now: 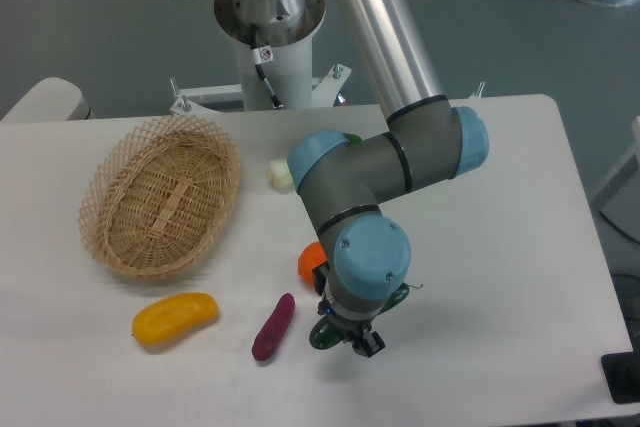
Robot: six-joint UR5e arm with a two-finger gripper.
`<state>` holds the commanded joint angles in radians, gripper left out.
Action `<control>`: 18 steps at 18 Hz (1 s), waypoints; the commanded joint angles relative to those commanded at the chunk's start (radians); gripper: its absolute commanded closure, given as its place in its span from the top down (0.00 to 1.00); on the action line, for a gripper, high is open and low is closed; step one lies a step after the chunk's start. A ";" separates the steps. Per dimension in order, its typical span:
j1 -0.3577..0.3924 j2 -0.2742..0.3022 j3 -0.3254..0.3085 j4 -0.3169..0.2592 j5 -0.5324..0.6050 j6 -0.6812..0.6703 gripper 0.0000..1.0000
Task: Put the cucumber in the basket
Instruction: 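Close the gripper on the green cucumber and lift it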
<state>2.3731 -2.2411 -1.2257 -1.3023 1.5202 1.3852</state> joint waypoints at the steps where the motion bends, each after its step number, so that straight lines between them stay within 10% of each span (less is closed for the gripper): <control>1: 0.000 0.000 0.000 0.000 0.000 0.000 0.17; 18: -0.061 0.099 -0.100 -0.009 -0.003 -0.028 0.16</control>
<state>2.3118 -2.1416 -1.3252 -1.3116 1.5171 1.3576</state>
